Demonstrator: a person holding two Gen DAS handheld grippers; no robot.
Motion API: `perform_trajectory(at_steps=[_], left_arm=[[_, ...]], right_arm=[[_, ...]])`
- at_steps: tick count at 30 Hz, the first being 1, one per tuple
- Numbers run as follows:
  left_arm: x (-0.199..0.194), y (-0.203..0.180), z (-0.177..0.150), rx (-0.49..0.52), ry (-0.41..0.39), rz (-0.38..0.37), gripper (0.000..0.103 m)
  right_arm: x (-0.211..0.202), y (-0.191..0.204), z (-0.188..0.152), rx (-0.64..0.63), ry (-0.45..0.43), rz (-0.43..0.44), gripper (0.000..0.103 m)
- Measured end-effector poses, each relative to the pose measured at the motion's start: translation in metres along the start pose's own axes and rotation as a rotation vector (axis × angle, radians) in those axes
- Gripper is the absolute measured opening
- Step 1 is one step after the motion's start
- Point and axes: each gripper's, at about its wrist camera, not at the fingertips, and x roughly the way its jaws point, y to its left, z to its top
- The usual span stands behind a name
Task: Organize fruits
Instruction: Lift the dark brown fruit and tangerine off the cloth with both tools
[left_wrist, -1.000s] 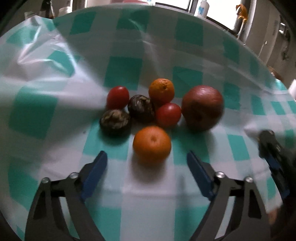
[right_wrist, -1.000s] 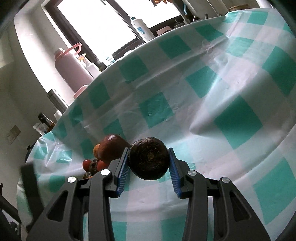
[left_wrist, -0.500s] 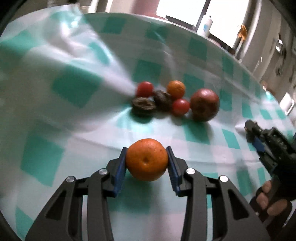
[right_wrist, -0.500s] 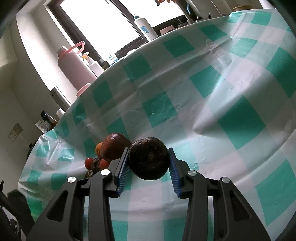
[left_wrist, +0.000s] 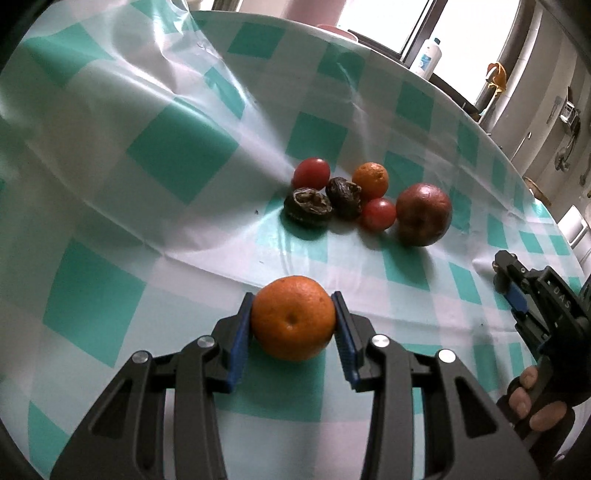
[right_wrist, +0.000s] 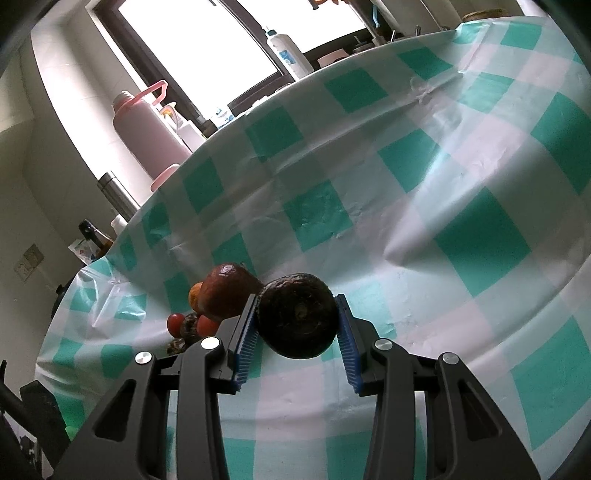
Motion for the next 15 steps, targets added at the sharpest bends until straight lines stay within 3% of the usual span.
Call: perform_trajectory(at_steps=[15], left_arm=[[0.0008, -0.0007, -0.0004, 0.008, 0.003, -0.003, 0.041]], right_arm=[[0.0026, 0.0005, -0.0002, 0.002, 0.006, -0.010, 0.041]])
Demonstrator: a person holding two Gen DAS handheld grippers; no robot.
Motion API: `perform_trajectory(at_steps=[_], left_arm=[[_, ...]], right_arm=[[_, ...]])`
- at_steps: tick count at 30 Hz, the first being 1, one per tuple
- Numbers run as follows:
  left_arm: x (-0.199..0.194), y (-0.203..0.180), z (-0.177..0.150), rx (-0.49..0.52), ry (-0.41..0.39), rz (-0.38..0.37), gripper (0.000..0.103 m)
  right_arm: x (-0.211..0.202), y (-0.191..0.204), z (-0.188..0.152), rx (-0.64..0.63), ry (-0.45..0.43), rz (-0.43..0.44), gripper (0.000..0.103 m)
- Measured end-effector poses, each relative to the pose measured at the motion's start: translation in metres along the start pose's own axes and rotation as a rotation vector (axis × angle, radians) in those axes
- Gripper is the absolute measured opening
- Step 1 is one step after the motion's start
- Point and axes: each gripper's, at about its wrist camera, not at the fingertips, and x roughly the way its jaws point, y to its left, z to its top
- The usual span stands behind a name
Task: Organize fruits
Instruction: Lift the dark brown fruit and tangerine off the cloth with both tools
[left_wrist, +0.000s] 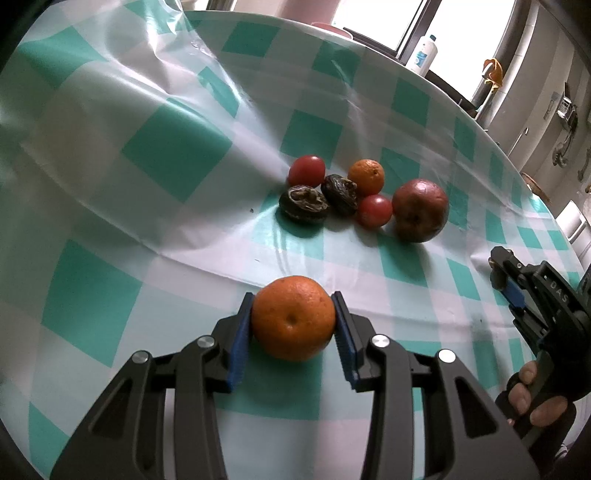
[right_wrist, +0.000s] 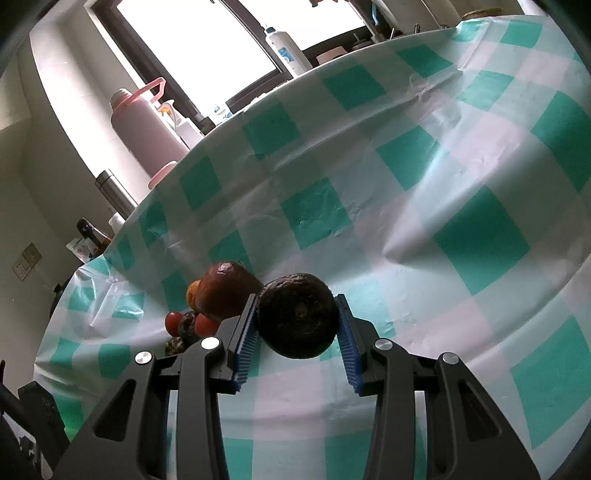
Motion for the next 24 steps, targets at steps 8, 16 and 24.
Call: perform_trajectory(at_steps=[8, 16, 24], left_arm=[[0.001, -0.001, 0.000, -0.002, -0.003, -0.004, 0.041], [0.000, 0.004, 0.001, -0.028, -0.013, -0.014, 0.041], [-0.004, 0.009, 0.003, -0.043, -0.028, -0.024, 0.041]], right_arm=[[0.002, 0.001, -0.001, -0.003, 0.011, -0.008, 0.041], [-0.003, 0.004, -0.004, -0.009, -0.005, -0.037, 0.041], [-0.060, 0.013, -0.041, 0.052, -0.009, 0.033, 0.041]])
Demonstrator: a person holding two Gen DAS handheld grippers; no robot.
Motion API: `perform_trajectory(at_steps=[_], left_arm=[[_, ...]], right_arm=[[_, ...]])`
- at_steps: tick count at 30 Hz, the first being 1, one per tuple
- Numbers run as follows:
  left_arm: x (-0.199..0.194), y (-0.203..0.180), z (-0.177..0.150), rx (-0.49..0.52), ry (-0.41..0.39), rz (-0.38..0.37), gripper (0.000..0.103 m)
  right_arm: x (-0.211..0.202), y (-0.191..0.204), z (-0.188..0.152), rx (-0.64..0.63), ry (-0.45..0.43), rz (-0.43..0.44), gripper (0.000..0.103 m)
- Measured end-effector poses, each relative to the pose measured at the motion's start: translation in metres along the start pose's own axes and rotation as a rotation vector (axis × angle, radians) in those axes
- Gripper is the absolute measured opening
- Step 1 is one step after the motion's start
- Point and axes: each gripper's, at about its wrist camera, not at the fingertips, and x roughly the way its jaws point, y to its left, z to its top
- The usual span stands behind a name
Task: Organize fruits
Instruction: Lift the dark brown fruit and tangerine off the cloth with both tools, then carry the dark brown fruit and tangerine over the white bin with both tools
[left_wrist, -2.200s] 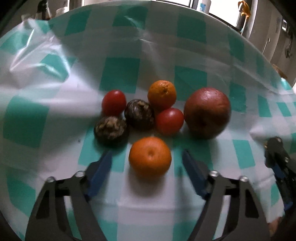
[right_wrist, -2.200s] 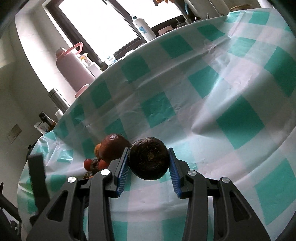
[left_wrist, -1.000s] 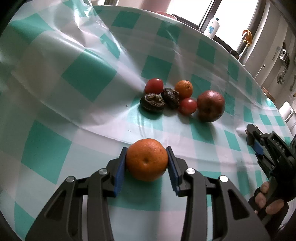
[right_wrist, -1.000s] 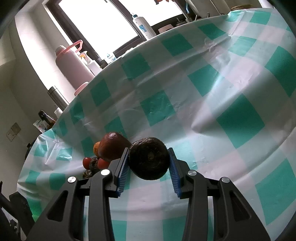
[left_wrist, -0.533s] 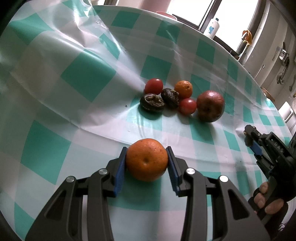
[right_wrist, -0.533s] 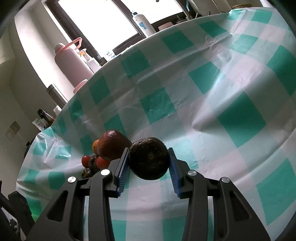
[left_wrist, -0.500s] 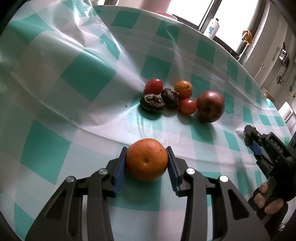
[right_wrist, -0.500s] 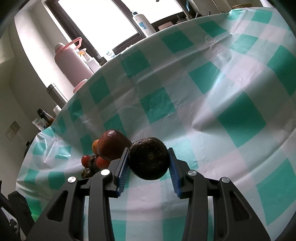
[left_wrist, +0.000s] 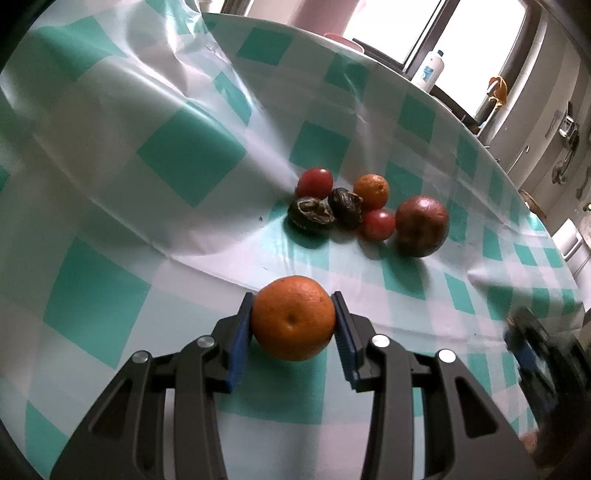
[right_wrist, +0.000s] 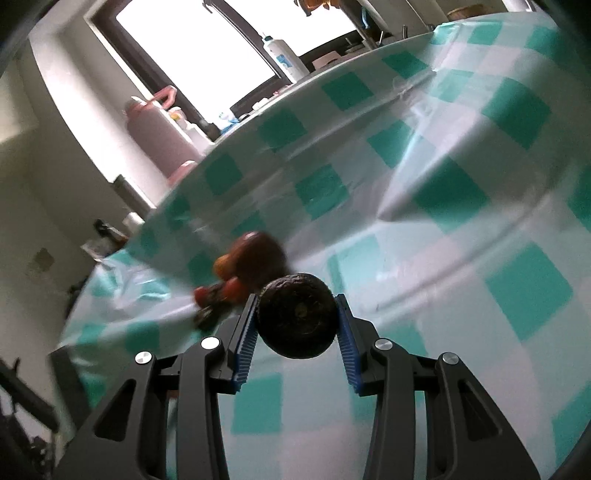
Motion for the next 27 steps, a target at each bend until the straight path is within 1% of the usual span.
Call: perform_trajectory(at_steps=[2, 6, 9, 12, 17, 21, 22, 26, 27], left_arm=[[0.000, 0.000, 0.000, 0.003, 0.000, 0.002, 0.041], [-0.009, -0.004, -0.007, 0.016, -0.020, 0.049, 0.041], [-0.022, -0.019, -0.025, 0.042, -0.009, 0.047, 0.041], [-0.042, -0.051, -0.050, 0.137, -0.032, 0.028, 0.041], [-0.063, -0.109, -0.093, 0.272, -0.024, -0.035, 0.041], [-0.077, -0.164, -0.137, 0.416, -0.009, -0.093, 0.041], [-0.083, -0.180, -0.152, 0.467, -0.002, -0.115, 0.041], [-0.099, -0.232, -0.206, 0.641, 0.011, -0.183, 0.041], [-0.102, -0.240, -0.215, 0.668, 0.015, -0.196, 0.041]], right_arm=[[-0.018, 0.000, -0.007, 0.001, 0.012, 0.019, 0.041], [-0.055, -0.003, -0.015, -0.020, 0.007, 0.055, 0.041], [-0.086, -0.009, -0.020, -0.071, -0.013, 0.040, 0.041], [-0.116, -0.024, -0.025, -0.100, -0.030, 0.009, 0.041], [-0.172, -0.057, -0.035, -0.132, -0.070, -0.053, 0.041], [-0.221, -0.083, -0.050, -0.204, -0.106, -0.135, 0.041], [-0.231, -0.089, -0.054, -0.210, -0.112, -0.151, 0.041], [-0.282, -0.129, -0.070, -0.193, -0.140, -0.219, 0.041], [-0.293, -0.139, -0.074, -0.184, -0.149, -0.238, 0.041]])
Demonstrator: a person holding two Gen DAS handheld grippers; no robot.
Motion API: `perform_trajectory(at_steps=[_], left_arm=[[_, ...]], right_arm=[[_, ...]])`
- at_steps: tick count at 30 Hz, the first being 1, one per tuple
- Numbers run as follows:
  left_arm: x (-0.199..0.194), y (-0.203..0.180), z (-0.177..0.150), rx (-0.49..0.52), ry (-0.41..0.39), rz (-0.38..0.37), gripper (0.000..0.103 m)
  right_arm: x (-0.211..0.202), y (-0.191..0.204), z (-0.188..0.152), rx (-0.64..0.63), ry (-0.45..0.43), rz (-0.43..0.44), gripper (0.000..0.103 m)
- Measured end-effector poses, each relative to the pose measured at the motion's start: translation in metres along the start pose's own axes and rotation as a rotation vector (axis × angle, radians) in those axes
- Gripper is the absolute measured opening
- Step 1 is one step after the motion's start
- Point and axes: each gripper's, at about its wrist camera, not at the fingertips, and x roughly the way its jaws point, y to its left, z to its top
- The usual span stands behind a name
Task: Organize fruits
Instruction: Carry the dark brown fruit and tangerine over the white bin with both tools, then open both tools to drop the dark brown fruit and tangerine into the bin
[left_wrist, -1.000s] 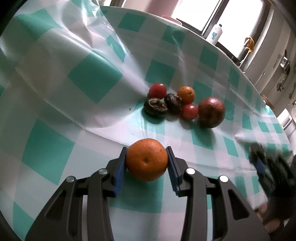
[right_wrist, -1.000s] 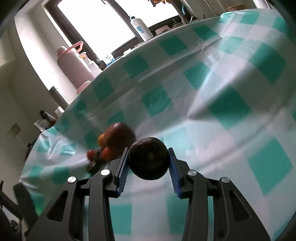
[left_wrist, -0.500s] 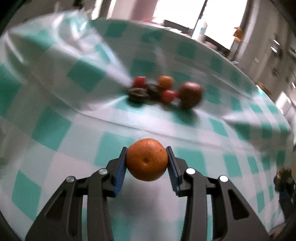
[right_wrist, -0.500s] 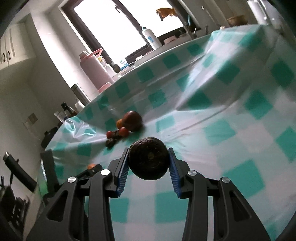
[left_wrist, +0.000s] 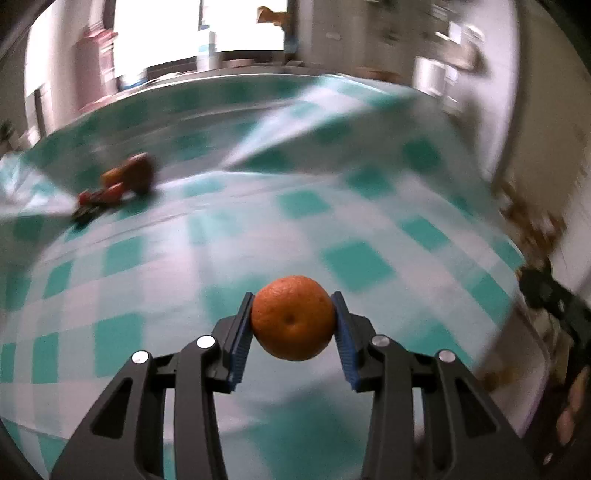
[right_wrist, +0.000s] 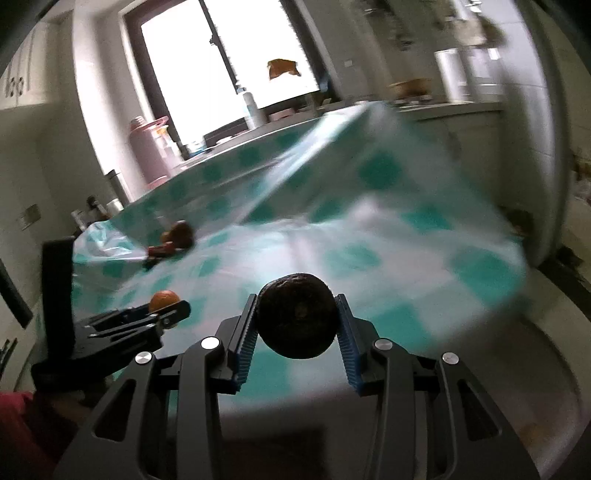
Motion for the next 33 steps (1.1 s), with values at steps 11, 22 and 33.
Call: perform_trajectory(at_steps=[11, 22, 33], left_arm=[[-0.007, -0.147, -0.052, 0.419, 0.049, -0.227, 0.041], [0.059, -0.228, -0.127, 0.719, 0.270, -0.315, 0.041], [0.120, -0.237, -0.153, 0.727, 0.441, -0.290, 0.041]], right_arm=[[-0.037, -0.118, -0.057, 0.083, 0.128, -0.347, 0.041], [0.023, -0.177, -0.125, 0.108, 0.498, -0.517, 0.041], [0.051, -0.191, -0.151, 0.099, 0.630, -0.539, 0.041]])
